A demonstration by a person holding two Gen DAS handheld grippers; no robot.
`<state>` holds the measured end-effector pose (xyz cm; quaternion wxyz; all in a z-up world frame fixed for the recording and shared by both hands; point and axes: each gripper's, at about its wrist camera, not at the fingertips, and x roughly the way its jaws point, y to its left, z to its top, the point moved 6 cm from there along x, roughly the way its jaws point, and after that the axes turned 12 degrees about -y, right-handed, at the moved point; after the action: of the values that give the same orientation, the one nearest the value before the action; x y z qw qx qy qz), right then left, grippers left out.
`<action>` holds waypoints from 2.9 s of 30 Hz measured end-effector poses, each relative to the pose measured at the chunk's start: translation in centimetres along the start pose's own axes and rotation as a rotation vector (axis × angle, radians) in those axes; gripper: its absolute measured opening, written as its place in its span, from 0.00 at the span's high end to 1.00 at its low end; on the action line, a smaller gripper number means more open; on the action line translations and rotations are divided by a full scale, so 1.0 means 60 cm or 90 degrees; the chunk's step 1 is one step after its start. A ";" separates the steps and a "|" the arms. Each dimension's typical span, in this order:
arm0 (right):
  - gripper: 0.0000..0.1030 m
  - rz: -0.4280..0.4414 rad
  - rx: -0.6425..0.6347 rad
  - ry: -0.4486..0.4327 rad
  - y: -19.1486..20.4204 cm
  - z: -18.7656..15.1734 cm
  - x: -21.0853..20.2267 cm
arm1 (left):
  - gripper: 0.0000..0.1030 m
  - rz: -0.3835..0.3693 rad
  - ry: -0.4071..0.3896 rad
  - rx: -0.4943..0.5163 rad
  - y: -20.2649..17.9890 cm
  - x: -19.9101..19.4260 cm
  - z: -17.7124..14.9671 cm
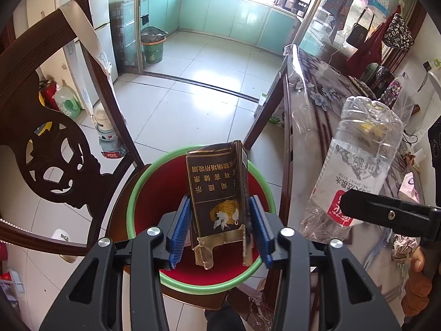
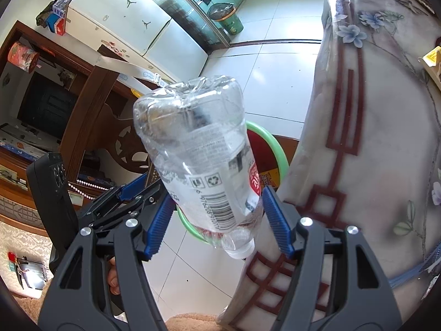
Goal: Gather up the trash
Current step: 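Carry the box with the left tool while the right tool carries the bottle to the bucket, then open both tools over the red bucket, dropping box and bottle, then move both tools back over the table toward the pink wrapper and carton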
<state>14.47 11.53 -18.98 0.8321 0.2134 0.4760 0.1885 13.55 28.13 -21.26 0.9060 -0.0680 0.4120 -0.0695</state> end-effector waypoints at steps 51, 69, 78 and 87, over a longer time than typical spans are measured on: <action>0.24 -0.300 0.151 -0.210 -0.547 -0.001 -0.471 | 0.41 -0.167 -0.002 0.147 -0.548 -0.030 -0.043; 0.23 -0.366 0.233 -0.141 -0.695 -0.066 -0.477 | 0.41 -0.165 0.004 0.187 -0.606 -0.014 -0.040; 0.23 -0.366 0.296 -0.155 -0.746 -0.056 -0.465 | 0.41 -0.278 0.045 0.286 -0.754 0.014 -0.037; 0.70 -0.383 0.243 -0.125 -0.774 -0.043 -0.446 | 0.41 -0.326 0.097 0.376 -0.875 0.078 -0.050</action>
<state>4.64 -40.79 -25.93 0.8372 0.2323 0.4619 -0.1782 10.63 -24.43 -17.18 0.8070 0.1002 0.4100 -0.4131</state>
